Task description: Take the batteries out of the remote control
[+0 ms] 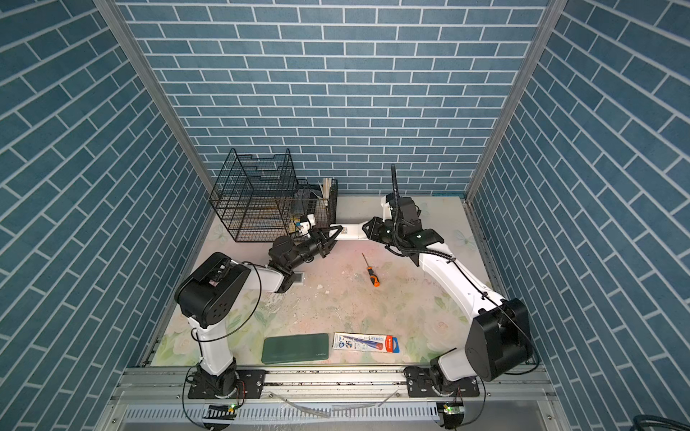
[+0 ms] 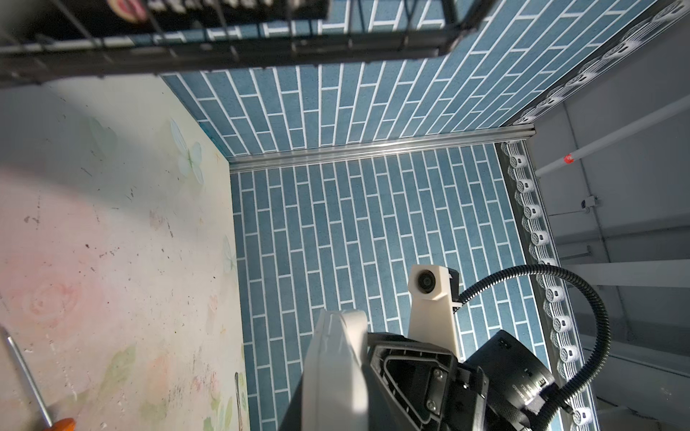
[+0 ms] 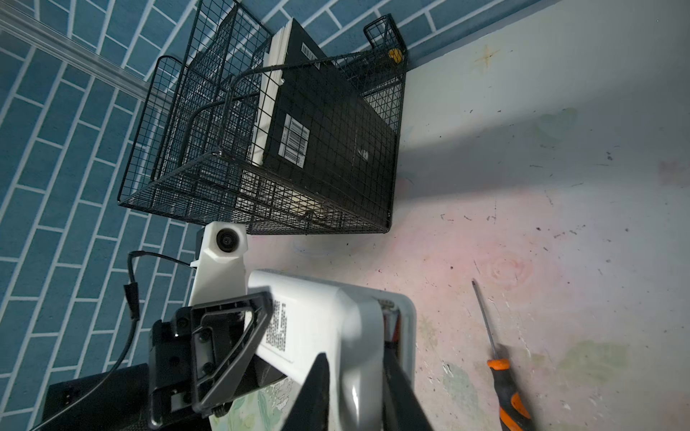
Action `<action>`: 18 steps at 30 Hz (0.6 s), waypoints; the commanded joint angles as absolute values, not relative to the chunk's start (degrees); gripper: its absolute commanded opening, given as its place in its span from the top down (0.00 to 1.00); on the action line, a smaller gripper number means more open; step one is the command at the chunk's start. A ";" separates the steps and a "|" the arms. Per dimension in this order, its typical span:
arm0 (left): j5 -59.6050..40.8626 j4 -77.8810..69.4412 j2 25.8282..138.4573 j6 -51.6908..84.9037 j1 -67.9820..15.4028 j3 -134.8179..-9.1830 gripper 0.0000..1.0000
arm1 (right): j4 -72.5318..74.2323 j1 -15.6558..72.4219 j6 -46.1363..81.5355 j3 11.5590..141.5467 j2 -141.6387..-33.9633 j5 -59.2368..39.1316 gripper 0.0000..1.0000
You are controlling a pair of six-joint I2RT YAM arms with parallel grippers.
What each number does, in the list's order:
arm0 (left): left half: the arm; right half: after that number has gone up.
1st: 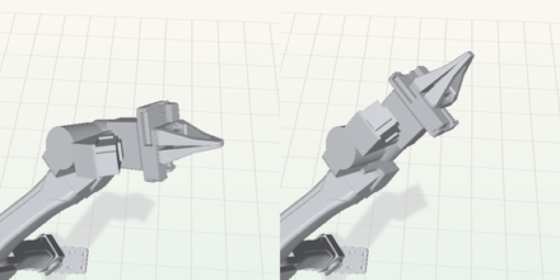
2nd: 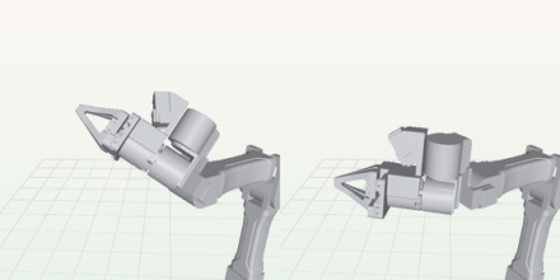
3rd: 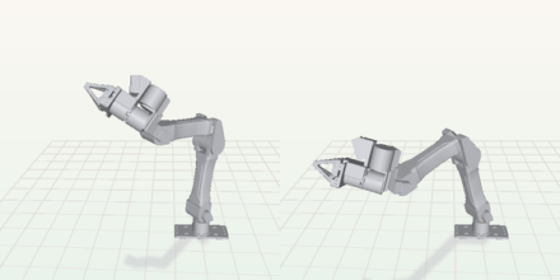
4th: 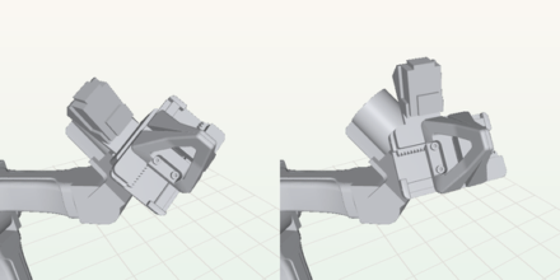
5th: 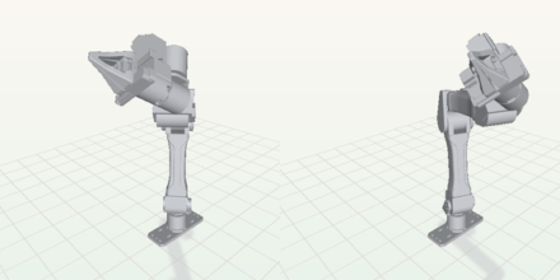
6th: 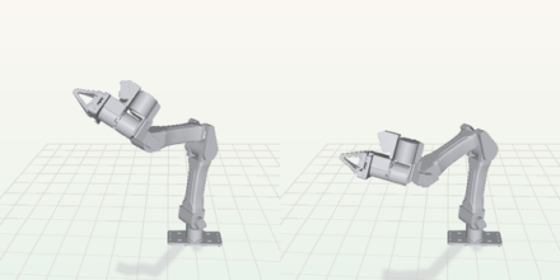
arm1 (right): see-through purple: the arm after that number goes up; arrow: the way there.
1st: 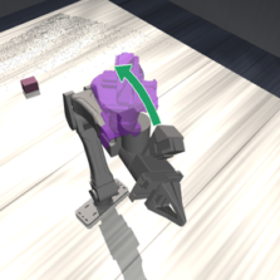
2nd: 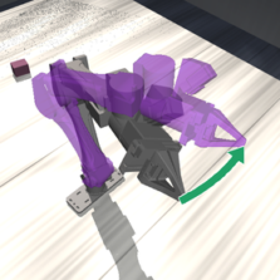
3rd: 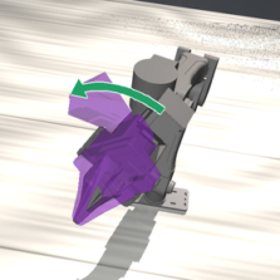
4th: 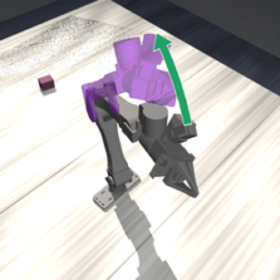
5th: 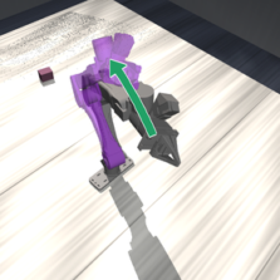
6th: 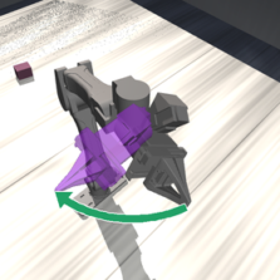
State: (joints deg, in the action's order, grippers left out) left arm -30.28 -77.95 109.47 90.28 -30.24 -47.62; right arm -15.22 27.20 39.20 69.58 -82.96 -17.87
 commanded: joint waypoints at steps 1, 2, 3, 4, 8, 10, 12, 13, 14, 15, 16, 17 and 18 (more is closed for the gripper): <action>-31.73 -80.60 110.21 90.03 -30.52 -49.31 1.00 | -12.78 27.60 40.92 68.45 -84.01 -21.34 0.76; -31.73 -80.60 110.22 90.11 -30.50 -49.39 1.00 | -12.61 27.60 40.96 68.41 -84.13 -21.49 0.76; -31.73 -80.60 110.21 90.09 -30.50 -49.48 1.00 | -12.50 27.60 41.04 68.31 -84.20 -21.60 0.77; -31.77 -80.60 110.21 90.02 -30.50 -49.48 1.00 | -12.42 27.60 41.04 68.30 -84.28 -21.62 0.77; -31.73 -80.55 110.22 90.10 -30.50 -49.48 1.00 | -12.30 27.60 41.15 68.23 -84.44 -21.62 0.78; -31.73 -80.64 110.21 90.11 -30.50 -49.48 1.00 | -12.22 27.60 41.13 68.10 -84.46 -21.62 0.81; -31.73 -80.60 110.13 90.19 -30.50 -49.48 1.00 | -12.05 27.60 41.22 68.02 -84.38 -21.69 0.83; -31.73 -80.60 110.09 90.18 -30.50 -49.42 1.00 | -11.96 27.60 41.22 67.96 -84.38 -21.77 0.85; -31.65 -80.60 109.95 90.17 -30.50 -49.39 1.00 | -11.95 27.60 41.23 67.92 -84.38 -21.80 0.85; -31.64 -80.60 109.86 90.20 -30.50 -49.31 1.00 | -11.95 27.60 41.26 67.85 -84.29 -21.84 0.86; -31.56 -80.64 109.77 90.24 -30.50 -49.22 1.00 | -11.78 27.60 41.29 67.79 -84.20 -21.80 0.87; -31.55 -80.60 109.69 90.18 -30.50 -49.22 1.00 | -11.70 27.60 41.31 67.72 -84.11 -21.80 0.88; -31.55 -80.60 109.61 90.19 -30.50 -49.22 1.00 | -11.45 27.60 41.44 67.64 -84.03 -21.95 0.89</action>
